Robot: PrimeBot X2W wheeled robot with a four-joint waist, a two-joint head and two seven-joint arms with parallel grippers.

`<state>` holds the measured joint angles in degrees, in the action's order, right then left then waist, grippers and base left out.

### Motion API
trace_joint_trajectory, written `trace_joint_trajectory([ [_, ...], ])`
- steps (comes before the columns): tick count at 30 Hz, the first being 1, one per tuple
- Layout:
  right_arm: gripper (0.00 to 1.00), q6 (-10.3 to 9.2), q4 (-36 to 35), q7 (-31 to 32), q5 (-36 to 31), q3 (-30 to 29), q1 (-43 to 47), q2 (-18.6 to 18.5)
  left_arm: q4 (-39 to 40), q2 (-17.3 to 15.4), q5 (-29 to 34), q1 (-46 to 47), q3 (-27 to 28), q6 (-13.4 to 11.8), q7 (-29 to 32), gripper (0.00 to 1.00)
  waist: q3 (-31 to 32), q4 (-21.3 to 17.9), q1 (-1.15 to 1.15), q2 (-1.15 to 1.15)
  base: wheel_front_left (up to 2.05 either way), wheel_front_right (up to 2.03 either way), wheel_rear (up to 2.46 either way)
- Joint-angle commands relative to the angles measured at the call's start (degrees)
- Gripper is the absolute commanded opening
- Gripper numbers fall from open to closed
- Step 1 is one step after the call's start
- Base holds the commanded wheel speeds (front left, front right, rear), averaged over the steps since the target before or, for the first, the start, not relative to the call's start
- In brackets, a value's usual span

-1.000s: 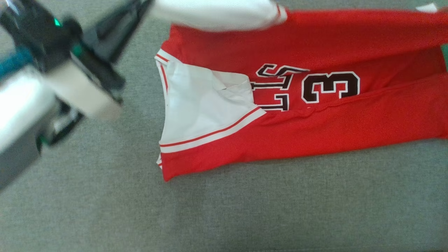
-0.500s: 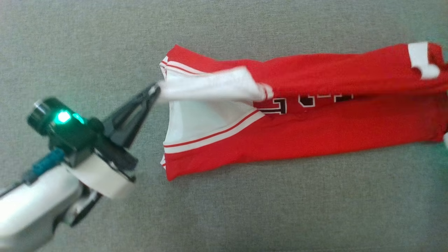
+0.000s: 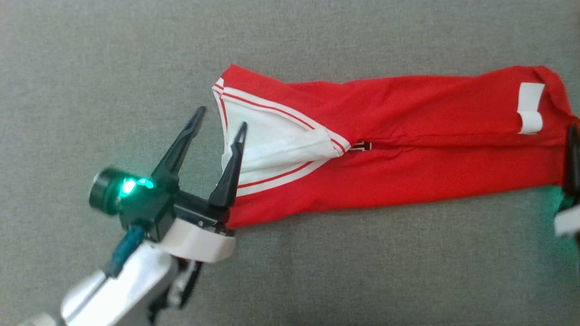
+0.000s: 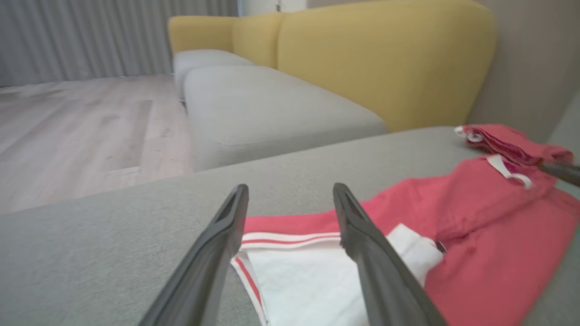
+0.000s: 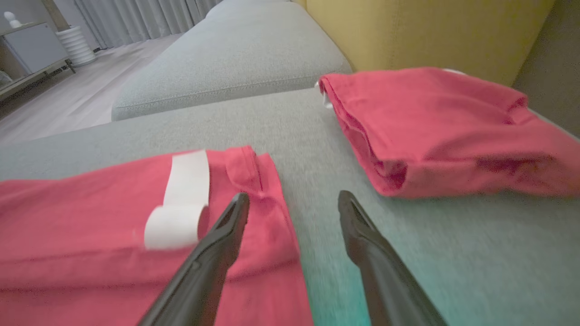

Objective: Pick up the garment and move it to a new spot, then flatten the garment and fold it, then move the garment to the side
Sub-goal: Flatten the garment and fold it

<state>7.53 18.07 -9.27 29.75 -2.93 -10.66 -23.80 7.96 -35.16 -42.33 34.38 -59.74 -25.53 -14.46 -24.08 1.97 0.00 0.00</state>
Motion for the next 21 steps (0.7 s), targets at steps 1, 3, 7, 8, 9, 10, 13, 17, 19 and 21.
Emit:
trace_joint_trajectory([
  [1,1.00,-0.04,-1.89,-0.92,-0.44,-0.07,2.51,-0.15,1.66,0.29,1.57,-2.33,4.99,-1.26,-0.52,1.00,1.15,0.10,0.00,0.00,0.00,0.00,0.00],
  [3,1.00,-0.04,-2.19,-1.50,-0.49,-1.29,4.15,1.83,1.71,4.33,5.01,-7.53,11.13,-2.99,-0.52,1.00,2.39,0.17,0.00,0.00,0.00,0.00,0.00],
  [7,1.00,-0.04,-1.20,-1.66,-0.49,-2.13,5.56,3.89,1.31,12.11,12.40,-16.53,21.00,-3.32,-0.52,1.00,4.81,0.95,0.00,0.00,0.00,0.00,0.00],
  [8,1.00,-0.04,-0.90,-1.71,-0.34,-2.47,5.51,4.10,0.96,13.73,14.17,-18.27,22.89,-2.71,-0.53,1.00,5.35,1.36,0.00,0.00,0.00,0.00,0.00],
  [9,1.00,-0.04,-0.52,-1.62,-0.21,-2.80,5.30,4.18,0.60,15.15,15.85,-19.80,24.42,-1.86,-0.53,1.00,5.79,1.79,0.00,0.00,0.00,0.00,0.00],
  [10,1.00,-0.04,-0.10,-1.50,-0.17,-3.18,4.92,4.10,0.39,16.59,17.30,-21.15,25.79,-0.93,-0.53,1.00,6.15,2.25,0.00,0.00,0.00,0.00,0.00],
  [13,1.00,-0.04,2.31,-0.65,-0.45,-4.75,3.08,3.49,-0.04,20.20,21.01,-24.27,28.87,2.25,-0.53,1.00,6.81,3.95,0.00,0.00,0.00,0.00,0.00],
  [17,1.00,-0.04,7.67,1.93,-1.34,-6.16,0.06,2.70,-0.77,23.92,25.29,-27.16,31.22,6.06,-0.53,1.00,7.26,6.06,0.00,0.00,0.00,0.00,0.00],
  [19,1.00,-0.04,10.91,3.78,-1.73,-6.23,-1.14,2.60,-1.14,25.73,26.63,-28.43,32.27,7.68,-0.53,1.00,7.47,6.86,0.00,0.00,0.00,0.00,0.00],
  [21,1.00,-0.04,14.36,5.78,-1.87,-6.09,-1.87,2.71,-1.60,27.34,27.67,-29.43,33.21,9.36,-0.53,1.00,7.74,7.58,0.00,0.00,0.00,0.00,0.00],
])
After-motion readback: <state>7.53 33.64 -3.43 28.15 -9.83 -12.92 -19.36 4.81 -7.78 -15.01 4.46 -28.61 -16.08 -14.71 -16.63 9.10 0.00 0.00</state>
